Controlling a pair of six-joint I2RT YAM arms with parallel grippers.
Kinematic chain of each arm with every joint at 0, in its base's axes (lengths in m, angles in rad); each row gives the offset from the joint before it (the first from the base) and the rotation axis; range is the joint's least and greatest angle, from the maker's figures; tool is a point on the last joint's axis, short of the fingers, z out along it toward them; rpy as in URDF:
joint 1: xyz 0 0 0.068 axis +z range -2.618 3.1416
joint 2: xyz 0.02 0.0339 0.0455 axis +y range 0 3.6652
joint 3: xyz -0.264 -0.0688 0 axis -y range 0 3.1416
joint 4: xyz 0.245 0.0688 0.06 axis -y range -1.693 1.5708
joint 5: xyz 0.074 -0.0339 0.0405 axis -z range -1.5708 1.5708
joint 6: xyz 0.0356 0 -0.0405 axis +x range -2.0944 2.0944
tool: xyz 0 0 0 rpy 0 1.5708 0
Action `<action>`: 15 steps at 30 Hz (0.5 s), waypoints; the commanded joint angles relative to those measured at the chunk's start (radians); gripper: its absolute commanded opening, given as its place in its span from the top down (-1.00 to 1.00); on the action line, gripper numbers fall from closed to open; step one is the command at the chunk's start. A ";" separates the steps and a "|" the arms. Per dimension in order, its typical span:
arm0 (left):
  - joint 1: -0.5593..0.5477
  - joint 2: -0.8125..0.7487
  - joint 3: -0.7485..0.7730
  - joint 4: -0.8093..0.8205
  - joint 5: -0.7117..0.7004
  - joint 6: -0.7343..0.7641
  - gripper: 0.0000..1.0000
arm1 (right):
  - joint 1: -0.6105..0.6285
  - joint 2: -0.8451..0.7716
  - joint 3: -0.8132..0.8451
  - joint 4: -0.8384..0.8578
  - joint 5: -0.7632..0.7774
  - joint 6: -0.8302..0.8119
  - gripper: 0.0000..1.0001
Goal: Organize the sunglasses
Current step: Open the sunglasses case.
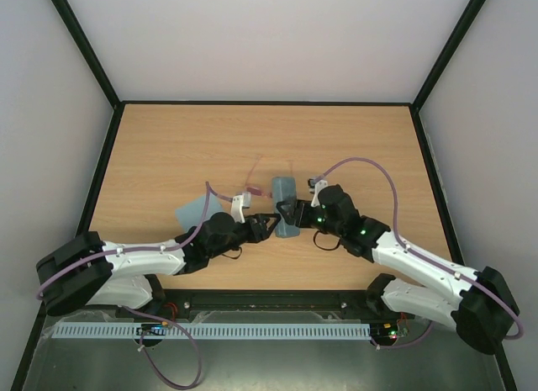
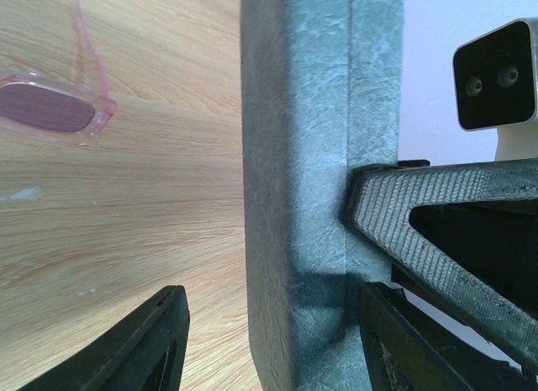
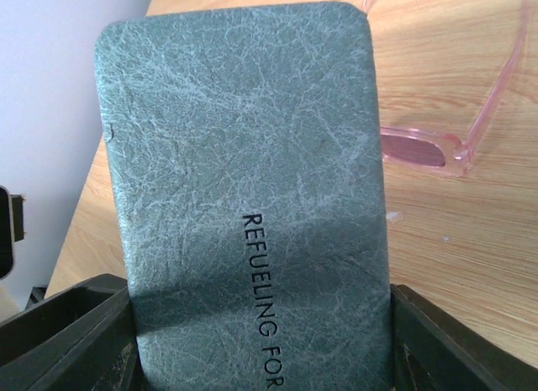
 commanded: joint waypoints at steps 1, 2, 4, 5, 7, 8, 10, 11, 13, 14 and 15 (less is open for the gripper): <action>0.001 0.011 0.008 -0.020 -0.078 0.000 -0.16 | 0.012 -0.092 0.019 0.030 -0.069 0.002 0.06; 0.001 0.013 0.007 -0.020 -0.082 -0.001 -0.16 | 0.012 -0.101 0.021 0.023 -0.071 0.000 0.06; 0.002 0.016 0.008 -0.023 -0.088 -0.001 -0.16 | 0.011 -0.115 0.025 0.009 -0.076 -0.002 0.07; 0.002 0.016 0.007 -0.024 -0.093 0.001 -0.17 | 0.011 -0.121 0.027 0.005 -0.079 -0.003 0.08; 0.003 0.014 0.009 -0.030 -0.099 0.004 -0.16 | 0.013 -0.130 0.028 -0.001 -0.087 -0.002 0.10; 0.004 0.013 0.010 -0.033 -0.101 0.006 -0.16 | 0.012 -0.134 0.029 -0.002 -0.090 -0.002 0.10; 0.005 0.009 0.011 -0.038 -0.105 0.008 -0.16 | 0.011 -0.138 0.029 -0.007 -0.094 -0.002 0.11; 0.005 0.006 0.011 -0.040 -0.107 0.010 -0.16 | 0.012 -0.138 0.030 -0.010 -0.098 -0.003 0.12; 0.007 -0.004 0.011 -0.051 -0.114 0.013 -0.16 | 0.011 -0.139 0.032 -0.013 -0.109 -0.004 0.14; 0.008 -0.007 0.012 -0.058 -0.119 0.015 -0.16 | 0.011 -0.142 0.031 -0.014 -0.114 -0.002 0.14; 0.010 -0.011 0.013 -0.063 -0.121 0.018 -0.16 | 0.011 -0.146 0.031 -0.014 -0.118 0.000 0.14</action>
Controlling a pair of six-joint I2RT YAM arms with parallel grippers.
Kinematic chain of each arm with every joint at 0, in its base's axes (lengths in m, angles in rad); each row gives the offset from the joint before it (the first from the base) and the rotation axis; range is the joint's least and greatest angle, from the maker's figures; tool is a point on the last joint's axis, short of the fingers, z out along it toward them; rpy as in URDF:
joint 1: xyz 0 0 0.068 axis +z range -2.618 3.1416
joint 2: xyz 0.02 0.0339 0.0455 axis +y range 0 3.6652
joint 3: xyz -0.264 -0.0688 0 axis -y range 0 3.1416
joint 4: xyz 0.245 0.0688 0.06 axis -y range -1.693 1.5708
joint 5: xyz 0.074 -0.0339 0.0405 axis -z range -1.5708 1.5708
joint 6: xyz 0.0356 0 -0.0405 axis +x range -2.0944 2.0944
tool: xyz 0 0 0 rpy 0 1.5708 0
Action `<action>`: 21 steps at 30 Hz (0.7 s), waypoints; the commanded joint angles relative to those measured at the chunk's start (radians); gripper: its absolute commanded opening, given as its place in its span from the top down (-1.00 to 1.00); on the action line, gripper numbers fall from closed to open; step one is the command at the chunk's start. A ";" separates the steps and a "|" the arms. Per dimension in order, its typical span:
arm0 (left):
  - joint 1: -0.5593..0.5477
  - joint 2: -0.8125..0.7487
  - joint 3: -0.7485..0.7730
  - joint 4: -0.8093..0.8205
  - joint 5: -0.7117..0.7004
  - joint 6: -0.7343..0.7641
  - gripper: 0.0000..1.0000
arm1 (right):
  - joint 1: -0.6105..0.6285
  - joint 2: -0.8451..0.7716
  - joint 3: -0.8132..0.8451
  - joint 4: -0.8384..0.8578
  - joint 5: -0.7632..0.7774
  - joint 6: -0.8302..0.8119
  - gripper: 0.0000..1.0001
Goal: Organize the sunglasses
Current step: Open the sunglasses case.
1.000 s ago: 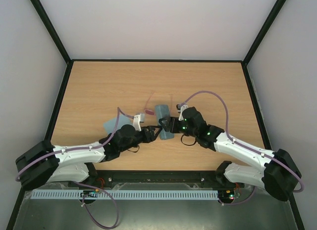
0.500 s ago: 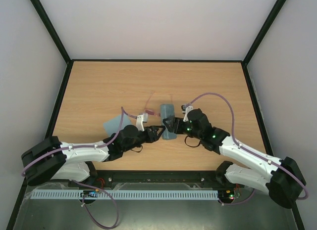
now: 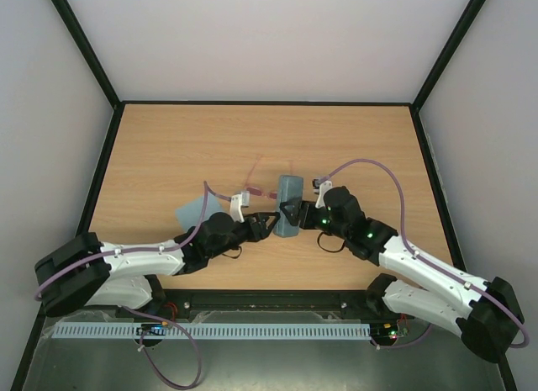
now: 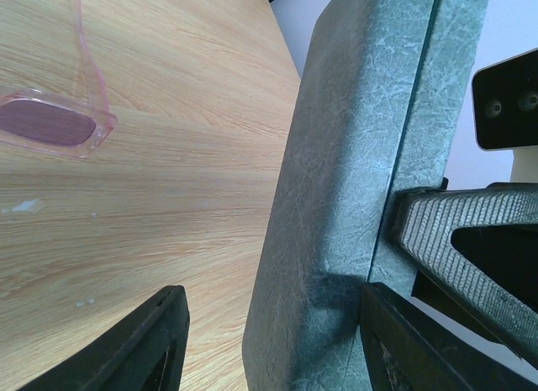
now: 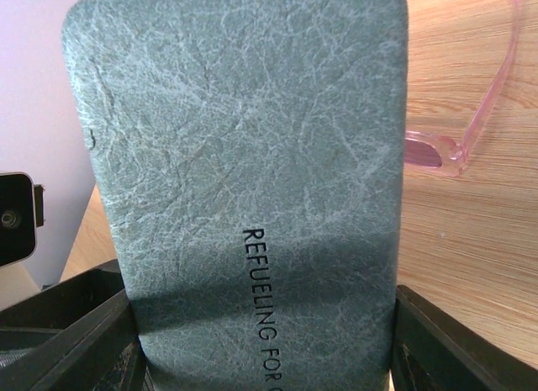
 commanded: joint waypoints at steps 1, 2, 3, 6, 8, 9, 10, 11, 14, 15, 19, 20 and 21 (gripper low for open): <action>0.018 -0.006 0.011 -0.089 -0.099 0.022 -0.16 | 0.015 -0.054 0.031 0.049 -0.128 0.005 0.14; 0.023 -0.009 0.009 -0.092 -0.100 0.022 -0.17 | 0.015 -0.059 0.031 0.046 -0.132 0.006 0.15; 0.029 -0.012 0.006 -0.092 -0.098 0.023 -0.16 | 0.014 -0.065 0.032 0.044 -0.135 0.006 0.15; 0.046 -0.019 -0.002 -0.097 -0.094 0.027 -0.16 | 0.015 -0.078 0.038 0.031 -0.150 0.008 0.16; 0.056 -0.021 -0.005 -0.100 -0.094 0.030 -0.16 | 0.014 -0.088 0.038 0.029 -0.162 0.012 0.16; 0.061 -0.022 -0.006 -0.103 -0.093 0.032 -0.17 | 0.014 -0.093 0.038 0.026 -0.167 0.015 0.16; 0.066 -0.023 -0.008 -0.104 -0.091 0.034 -0.17 | 0.015 -0.098 0.038 0.024 -0.170 0.016 0.16; 0.072 -0.023 -0.010 -0.104 -0.089 0.033 -0.17 | 0.014 -0.102 0.037 0.022 -0.173 0.018 0.16; 0.082 -0.037 -0.019 -0.105 -0.085 0.033 -0.17 | 0.014 -0.115 0.035 0.005 -0.163 0.017 0.16; 0.085 -0.041 -0.022 -0.106 -0.087 0.035 -0.17 | 0.015 -0.119 0.035 0.001 -0.162 0.017 0.16; 0.097 -0.059 -0.035 -0.112 -0.085 0.036 -0.19 | 0.015 -0.129 0.033 -0.016 -0.146 0.020 0.16; 0.100 -0.067 -0.036 -0.116 -0.083 0.036 -0.20 | 0.015 -0.130 0.033 -0.021 -0.137 0.018 0.16; 0.100 -0.081 -0.036 -0.125 -0.082 0.037 -0.23 | 0.015 -0.129 0.035 -0.028 -0.130 0.017 0.16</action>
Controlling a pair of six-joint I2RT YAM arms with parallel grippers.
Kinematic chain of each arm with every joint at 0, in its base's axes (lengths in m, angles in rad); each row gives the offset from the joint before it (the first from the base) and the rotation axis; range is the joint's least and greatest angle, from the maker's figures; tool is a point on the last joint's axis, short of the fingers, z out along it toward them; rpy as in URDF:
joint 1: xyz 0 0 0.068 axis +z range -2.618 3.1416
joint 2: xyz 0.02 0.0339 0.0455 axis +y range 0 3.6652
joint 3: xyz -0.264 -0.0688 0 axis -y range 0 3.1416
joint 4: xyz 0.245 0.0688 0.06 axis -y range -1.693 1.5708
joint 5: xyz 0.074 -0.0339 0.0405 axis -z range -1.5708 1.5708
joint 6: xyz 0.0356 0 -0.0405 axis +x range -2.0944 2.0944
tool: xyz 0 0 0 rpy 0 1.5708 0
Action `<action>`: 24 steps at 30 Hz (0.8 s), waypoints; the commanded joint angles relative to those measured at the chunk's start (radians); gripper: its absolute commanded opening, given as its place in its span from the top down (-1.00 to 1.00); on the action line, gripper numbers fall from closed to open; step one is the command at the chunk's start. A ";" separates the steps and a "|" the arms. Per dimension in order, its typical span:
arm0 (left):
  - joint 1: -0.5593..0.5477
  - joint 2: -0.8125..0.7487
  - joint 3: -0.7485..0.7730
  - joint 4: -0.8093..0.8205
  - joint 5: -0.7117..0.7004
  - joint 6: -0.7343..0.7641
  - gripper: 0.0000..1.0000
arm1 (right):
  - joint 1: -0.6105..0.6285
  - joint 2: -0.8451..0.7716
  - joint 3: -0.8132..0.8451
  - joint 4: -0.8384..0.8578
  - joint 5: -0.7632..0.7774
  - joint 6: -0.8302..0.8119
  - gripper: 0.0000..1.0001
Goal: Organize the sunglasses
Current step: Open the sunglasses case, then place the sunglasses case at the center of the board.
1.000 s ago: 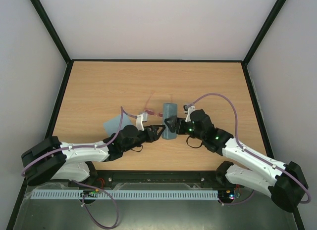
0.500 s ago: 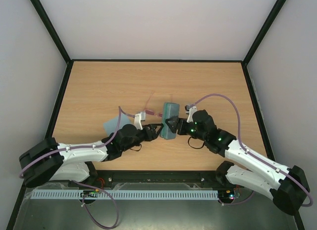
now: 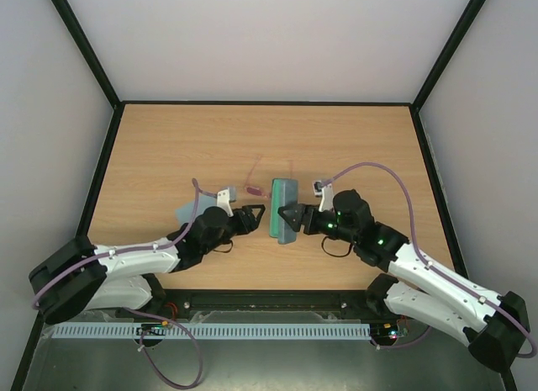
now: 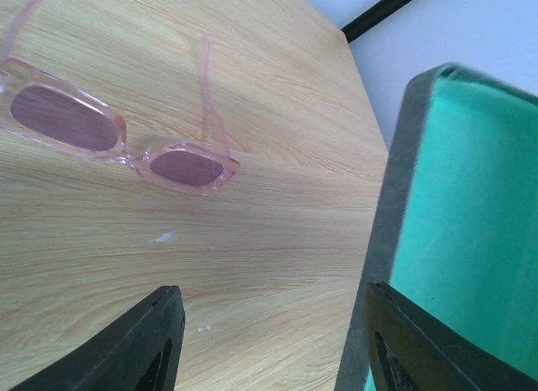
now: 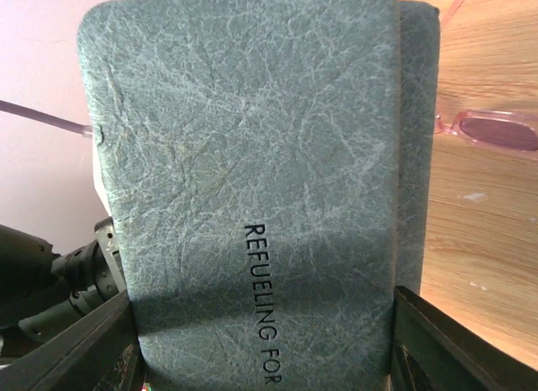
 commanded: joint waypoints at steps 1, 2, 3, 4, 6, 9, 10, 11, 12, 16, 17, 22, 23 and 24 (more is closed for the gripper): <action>0.010 -0.064 -0.013 -0.037 -0.024 0.017 -0.26 | 0.006 -0.018 0.032 -0.009 -0.001 0.000 0.16; 0.010 -0.088 -0.011 -0.054 -0.023 0.020 -0.29 | 0.006 -0.016 0.035 -0.022 0.018 -0.004 0.16; 0.010 -0.129 -0.008 -0.076 -0.024 0.024 -0.33 | 0.005 -0.013 0.045 -0.039 0.043 -0.014 0.15; 0.011 -0.151 -0.005 -0.102 -0.032 0.031 -0.37 | 0.004 -0.010 0.052 -0.060 0.078 -0.026 0.15; 0.012 -0.235 0.007 -0.174 -0.061 0.050 -0.45 | -0.014 0.011 0.094 -0.120 0.141 -0.061 0.14; 0.042 -0.314 0.027 -0.275 -0.075 0.084 -0.50 | -0.131 0.039 0.106 -0.156 0.118 -0.091 0.12; 0.054 -0.335 0.029 -0.298 -0.066 0.090 -0.50 | -0.192 0.048 0.097 -0.143 0.074 -0.092 0.12; 0.069 -0.356 0.026 -0.314 -0.057 0.093 -0.50 | -0.252 0.057 0.085 -0.118 0.014 -0.093 0.12; 0.082 -0.374 0.023 -0.326 -0.047 0.096 -0.50 | -0.313 0.068 0.075 -0.101 -0.040 -0.092 0.12; 0.103 -0.423 0.016 -0.374 -0.030 0.106 -0.50 | -0.505 0.125 0.036 -0.051 -0.216 -0.098 0.09; 0.108 -0.427 0.014 -0.381 -0.026 0.108 -0.50 | -0.543 0.141 0.017 -0.023 -0.265 -0.089 0.09; 0.123 -0.436 0.008 -0.393 0.003 0.119 -0.50 | -0.664 0.243 -0.088 0.174 -0.447 -0.023 0.06; 0.125 -0.438 0.007 -0.393 0.005 0.121 -0.50 | -0.679 0.286 -0.099 0.216 -0.476 -0.012 0.05; 0.125 -0.439 0.003 -0.392 0.007 0.122 -0.50 | -0.687 0.321 -0.100 0.254 -0.501 -0.005 0.04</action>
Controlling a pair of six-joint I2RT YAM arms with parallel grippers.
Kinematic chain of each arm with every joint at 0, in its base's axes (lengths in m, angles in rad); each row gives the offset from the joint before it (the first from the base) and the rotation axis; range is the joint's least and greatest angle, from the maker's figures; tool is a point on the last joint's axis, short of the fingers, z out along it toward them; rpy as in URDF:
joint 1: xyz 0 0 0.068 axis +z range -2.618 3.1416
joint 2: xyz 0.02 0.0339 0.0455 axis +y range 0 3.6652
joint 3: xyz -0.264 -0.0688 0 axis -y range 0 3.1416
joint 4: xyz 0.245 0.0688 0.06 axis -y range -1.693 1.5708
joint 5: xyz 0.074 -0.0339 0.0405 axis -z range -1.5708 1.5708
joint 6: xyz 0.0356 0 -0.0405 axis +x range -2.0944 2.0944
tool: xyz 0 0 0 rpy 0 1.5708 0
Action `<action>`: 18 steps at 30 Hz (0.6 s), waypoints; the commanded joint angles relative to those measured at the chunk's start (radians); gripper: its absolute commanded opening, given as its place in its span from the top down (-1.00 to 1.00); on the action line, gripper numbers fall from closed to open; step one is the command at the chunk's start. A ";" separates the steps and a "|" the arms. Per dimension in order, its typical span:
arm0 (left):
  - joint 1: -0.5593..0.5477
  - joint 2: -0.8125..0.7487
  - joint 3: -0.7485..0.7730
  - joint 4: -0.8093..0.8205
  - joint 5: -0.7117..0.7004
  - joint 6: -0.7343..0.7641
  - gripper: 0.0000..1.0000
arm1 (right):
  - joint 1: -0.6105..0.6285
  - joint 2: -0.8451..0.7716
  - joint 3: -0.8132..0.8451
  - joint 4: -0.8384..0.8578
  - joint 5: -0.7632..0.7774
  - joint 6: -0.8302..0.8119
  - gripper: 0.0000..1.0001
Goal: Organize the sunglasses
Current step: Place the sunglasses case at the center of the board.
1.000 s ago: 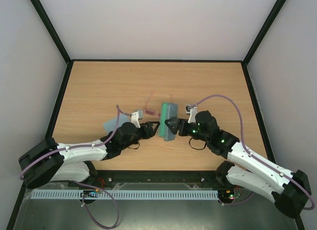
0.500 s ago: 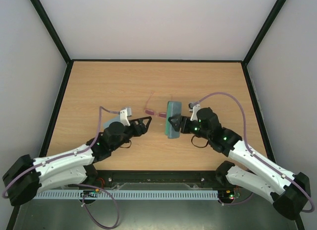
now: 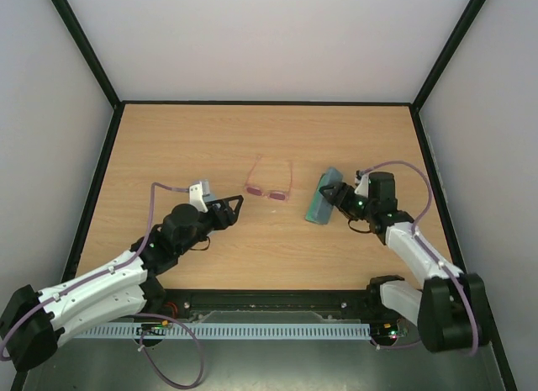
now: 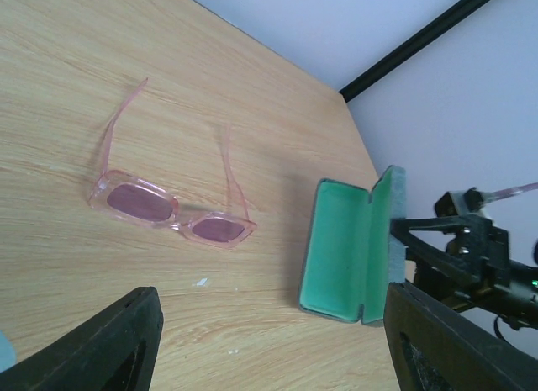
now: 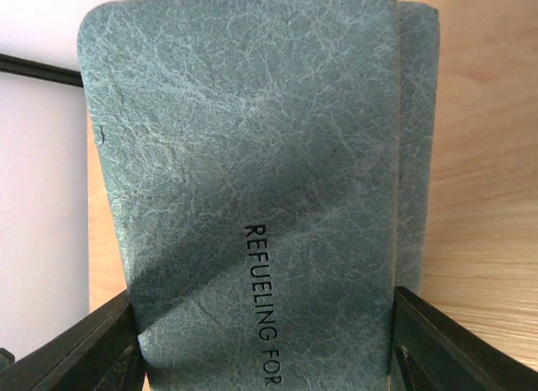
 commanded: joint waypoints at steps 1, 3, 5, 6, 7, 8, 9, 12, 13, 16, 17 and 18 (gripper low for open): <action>0.013 -0.016 -0.008 -0.021 0.027 0.025 -0.50 | -0.049 0.126 -0.025 0.217 -0.218 0.047 0.04; 0.018 -0.018 -0.013 -0.017 0.037 0.025 -0.50 | -0.051 0.191 -0.021 0.271 -0.244 0.056 0.02; 0.021 -0.019 -0.017 -0.016 0.042 0.026 -0.50 | -0.054 0.246 -0.006 0.289 -0.263 0.055 -0.03; 0.022 -0.018 -0.016 -0.017 0.044 0.028 -0.50 | -0.054 0.267 -0.002 0.296 -0.267 0.053 -0.06; 0.024 -0.018 -0.016 -0.018 0.046 0.030 -0.50 | -0.054 0.283 0.003 0.291 -0.261 0.046 -0.10; 0.026 -0.016 -0.017 -0.020 0.048 0.032 -0.50 | -0.053 0.294 0.008 0.276 -0.248 0.033 -0.18; 0.029 -0.018 -0.016 -0.021 0.049 0.033 -0.50 | -0.053 0.299 0.008 0.264 -0.235 0.022 -0.29; 0.034 -0.016 -0.018 -0.023 0.052 0.038 -0.51 | -0.053 0.305 0.014 0.215 -0.190 -0.018 -0.50; 0.038 -0.015 -0.019 -0.022 0.054 0.039 -0.51 | -0.053 0.303 0.014 0.201 -0.177 -0.029 -0.55; 0.046 -0.009 -0.019 -0.017 0.057 0.042 -0.53 | -0.053 0.295 0.025 0.152 -0.141 -0.067 -0.70; 0.048 -0.008 -0.018 -0.016 0.058 0.043 -0.58 | -0.053 0.289 0.029 0.132 -0.128 -0.081 -0.71; 0.049 -0.006 -0.017 -0.018 0.059 0.043 -0.66 | -0.053 0.282 0.032 0.119 -0.116 -0.086 -0.72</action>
